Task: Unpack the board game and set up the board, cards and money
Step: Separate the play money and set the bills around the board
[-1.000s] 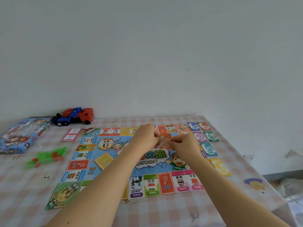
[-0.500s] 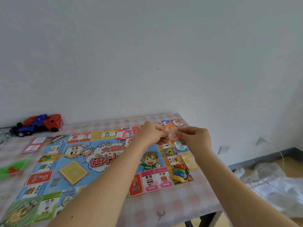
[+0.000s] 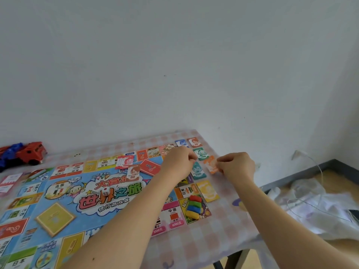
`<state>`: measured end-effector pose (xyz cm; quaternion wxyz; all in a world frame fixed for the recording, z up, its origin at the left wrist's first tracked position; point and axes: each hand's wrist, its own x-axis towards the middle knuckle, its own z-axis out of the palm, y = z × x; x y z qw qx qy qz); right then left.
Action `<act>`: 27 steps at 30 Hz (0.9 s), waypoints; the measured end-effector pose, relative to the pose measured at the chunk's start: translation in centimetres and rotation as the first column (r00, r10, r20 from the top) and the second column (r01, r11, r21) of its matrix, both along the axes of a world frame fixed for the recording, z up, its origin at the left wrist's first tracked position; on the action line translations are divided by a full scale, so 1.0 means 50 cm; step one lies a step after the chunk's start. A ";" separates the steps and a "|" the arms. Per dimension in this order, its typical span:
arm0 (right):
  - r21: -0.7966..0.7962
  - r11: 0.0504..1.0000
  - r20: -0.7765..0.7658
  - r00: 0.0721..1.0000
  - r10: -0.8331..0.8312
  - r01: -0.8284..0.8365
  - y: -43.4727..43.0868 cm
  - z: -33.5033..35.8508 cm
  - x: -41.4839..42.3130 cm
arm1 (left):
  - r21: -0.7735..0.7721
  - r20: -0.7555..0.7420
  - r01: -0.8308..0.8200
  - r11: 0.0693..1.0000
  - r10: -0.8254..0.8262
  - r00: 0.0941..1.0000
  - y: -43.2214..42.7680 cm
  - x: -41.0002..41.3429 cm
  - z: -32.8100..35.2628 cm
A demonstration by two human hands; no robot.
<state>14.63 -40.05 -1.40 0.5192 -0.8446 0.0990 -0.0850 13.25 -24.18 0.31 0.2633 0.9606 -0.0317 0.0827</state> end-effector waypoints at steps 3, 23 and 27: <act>-0.068 0.997 -0.008 1.000 0.023 -0.023 0.003 -0.006 0.005 | 0.042 -0.006 0.043 0.998 -0.043 0.999 -0.002 0.004 -0.004; -0.460 0.874 0.087 0.971 0.222 -0.159 0.097 0.033 -0.017 | 0.166 0.057 -0.005 0.986 -0.004 0.998 0.091 -0.025 0.025; -0.467 0.806 0.031 0.904 0.427 -0.365 0.177 0.044 -0.032 | 0.126 0.016 -0.121 0.985 0.119 0.993 0.176 -0.058 0.046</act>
